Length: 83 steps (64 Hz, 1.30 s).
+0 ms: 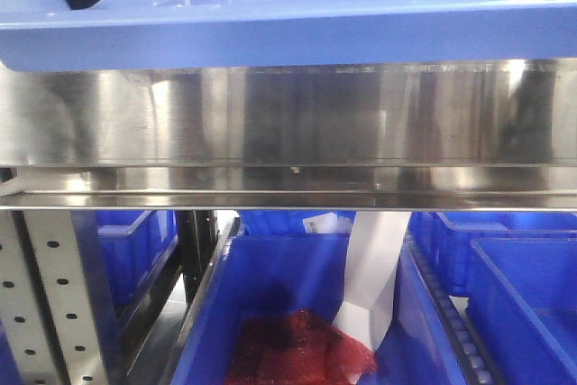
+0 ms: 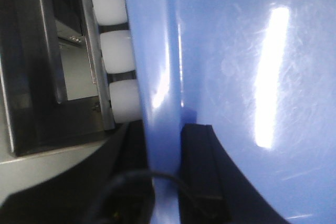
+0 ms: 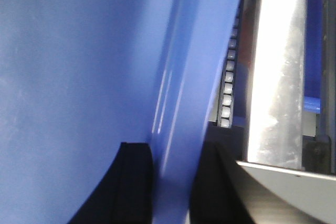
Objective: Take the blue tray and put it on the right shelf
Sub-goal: 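Raise the held tray above the metal shelf edge with both grippers, then push the tray onto the roller shelf and lower it with both grippers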
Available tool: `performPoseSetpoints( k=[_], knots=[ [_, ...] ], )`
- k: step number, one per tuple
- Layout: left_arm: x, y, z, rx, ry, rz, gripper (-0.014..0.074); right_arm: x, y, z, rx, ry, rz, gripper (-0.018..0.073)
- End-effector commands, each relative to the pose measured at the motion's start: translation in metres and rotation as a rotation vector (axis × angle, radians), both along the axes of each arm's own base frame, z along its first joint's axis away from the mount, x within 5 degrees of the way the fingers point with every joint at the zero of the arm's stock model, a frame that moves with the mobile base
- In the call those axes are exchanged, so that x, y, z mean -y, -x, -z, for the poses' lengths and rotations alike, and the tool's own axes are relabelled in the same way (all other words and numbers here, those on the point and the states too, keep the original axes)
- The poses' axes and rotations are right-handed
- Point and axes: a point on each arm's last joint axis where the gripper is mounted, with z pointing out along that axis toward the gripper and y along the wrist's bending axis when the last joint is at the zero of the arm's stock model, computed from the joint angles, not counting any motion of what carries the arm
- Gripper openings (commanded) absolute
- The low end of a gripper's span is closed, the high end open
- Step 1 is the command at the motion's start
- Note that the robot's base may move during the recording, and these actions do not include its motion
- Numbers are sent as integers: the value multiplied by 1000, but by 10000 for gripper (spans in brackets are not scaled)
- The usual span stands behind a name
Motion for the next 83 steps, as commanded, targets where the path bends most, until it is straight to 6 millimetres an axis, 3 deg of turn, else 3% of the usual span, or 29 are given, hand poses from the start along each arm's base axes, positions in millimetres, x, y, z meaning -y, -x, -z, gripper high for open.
performPoseSetpoints(
  k=[1,39,55,69,83],
  knots=[
    [-2,17,-13,-45,3,52,-48,-3,2,-20,125,-62,-40,57],
    [-1,16,-17,-24,15,57,-48,-3,2,-21,128,-63,-40,57],
    [0,6,-46,115,35,70,-48,-2,-1,-41,186,-90,-31,57],
    [12,-22,-69,226,39,50,-48,8,-28,-68,256,-80,15,57],
    [31,-60,-59,268,14,31,-48,11,-72,-58,234,-41,50,57]
  ],
)
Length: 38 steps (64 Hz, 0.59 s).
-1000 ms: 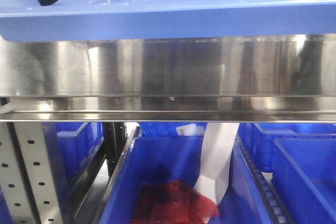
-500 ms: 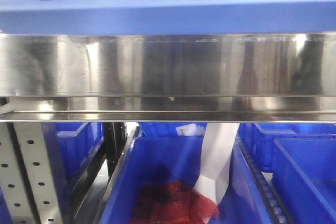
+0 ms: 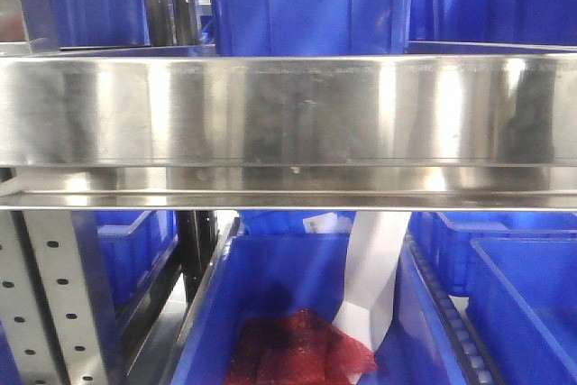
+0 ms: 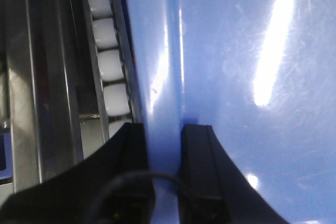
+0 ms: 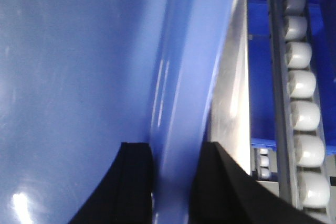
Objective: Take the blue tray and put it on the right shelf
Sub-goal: 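Push the tray onto the roller shelf and lower it with both grippers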
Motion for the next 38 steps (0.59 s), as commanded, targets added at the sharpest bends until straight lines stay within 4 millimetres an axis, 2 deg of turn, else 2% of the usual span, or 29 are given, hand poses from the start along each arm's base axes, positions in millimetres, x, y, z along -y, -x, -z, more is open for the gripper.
performPoseSetpoints(
  k=[1,17,29,33,38],
  knots=[
    [7,-1,-13,59,34,32,-48,-5,-14,-16,124,-41,-37,57],
    [20,-32,27,-17,-4,-2,-48,-16,-50,18,70,-9,-48,57],
    [12,-48,43,-84,26,-40,-20,-19,-60,26,87,-2,-53,69],
    [8,-51,45,-100,45,-53,22,-19,-61,26,98,-4,-54,130],
    [4,-54,45,-114,71,-66,116,-20,-62,25,107,-4,-55,270]
  ],
)
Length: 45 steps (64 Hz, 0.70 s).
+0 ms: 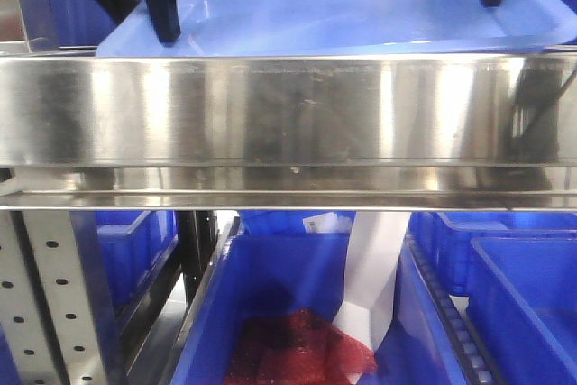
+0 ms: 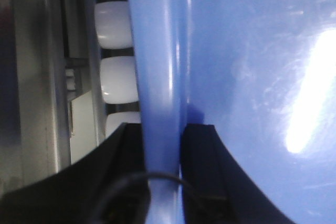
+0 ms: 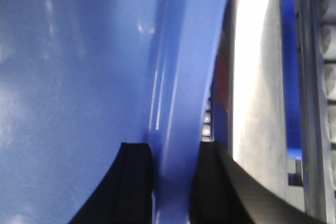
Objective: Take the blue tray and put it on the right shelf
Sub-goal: 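Push the tray onto the roller shelf and lower it with both grippers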
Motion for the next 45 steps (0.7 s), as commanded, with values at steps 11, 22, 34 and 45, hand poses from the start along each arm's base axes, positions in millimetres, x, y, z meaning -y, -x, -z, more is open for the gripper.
performPoseSetpoints(
  k=[11,22,34,45],
  knots=[
    [-5,5,-32,78,113,12,419,-5,2,-34,187,-51,-46,644],
    [-5,6,-33,84,118,12,555,-3,3,-35,183,-42,-43,625],
    [-9,17,-54,132,143,31,528,1,17,-51,211,-51,-40,618],
    [-23,46,-96,258,154,69,393,10,45,-77,279,-71,-37,444]
  ],
)
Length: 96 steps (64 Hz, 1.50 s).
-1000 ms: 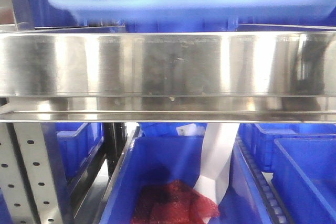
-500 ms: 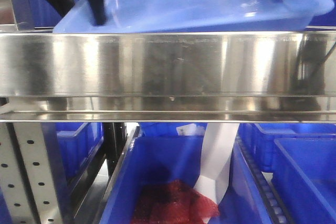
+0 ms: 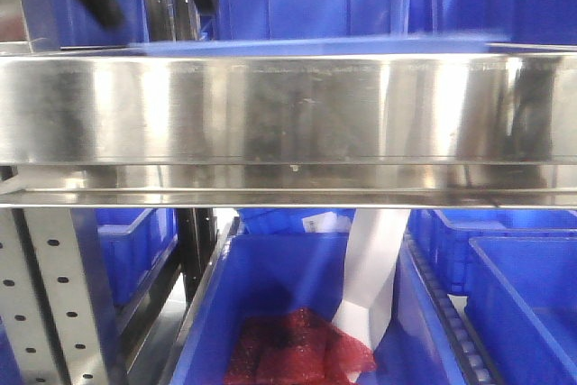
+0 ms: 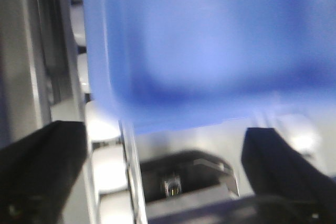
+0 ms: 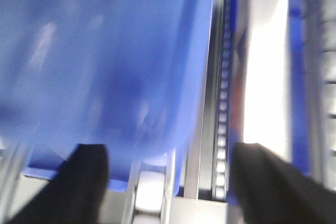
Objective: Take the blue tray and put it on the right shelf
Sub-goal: 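Push the tray onto the roller shelf and lower it with both grippers, then open both grippers and withdraw them from the tray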
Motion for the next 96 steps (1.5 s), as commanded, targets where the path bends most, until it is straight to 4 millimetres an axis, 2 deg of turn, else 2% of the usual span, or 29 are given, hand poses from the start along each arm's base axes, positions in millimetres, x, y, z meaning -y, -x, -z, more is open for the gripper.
performPoseSetpoints(
  k=[1,12,16,22,29,39,53,61,68,73,82,96],
  knots=[
    [-14,30,-59,191,71,7,377,11,26,-44,172,-25,-8,411],
    [-30,71,-89,331,68,16,156,22,64,-51,243,-47,-18,146],
    [-35,88,-92,361,77,25,66,27,81,-48,265,-53,-22,53],
    [-49,120,-92,412,107,35,-54,35,106,-36,298,-63,-31,57],
    [-65,156,-88,485,151,47,-48,44,136,-22,353,-79,-41,57],
    [-93,204,-65,601,217,43,-48,57,179,10,427,-100,-56,57],
    [-127,261,-13,771,312,32,-48,74,229,61,582,-76,-86,57],
    [-143,284,19,858,316,32,-48,82,250,81,691,-57,-103,57],
    [-154,298,41,935,291,37,-48,86,265,84,813,-59,-113,57],
    [-158,306,49,973,303,35,-48,88,271,81,881,-65,-119,57],
    [-163,314,50,1009,334,29,-48,87,272,78,911,-73,-126,57],
    [-163,314,50,1009,334,29,-48,87,272,79,909,-72,-125,57]
  ],
)
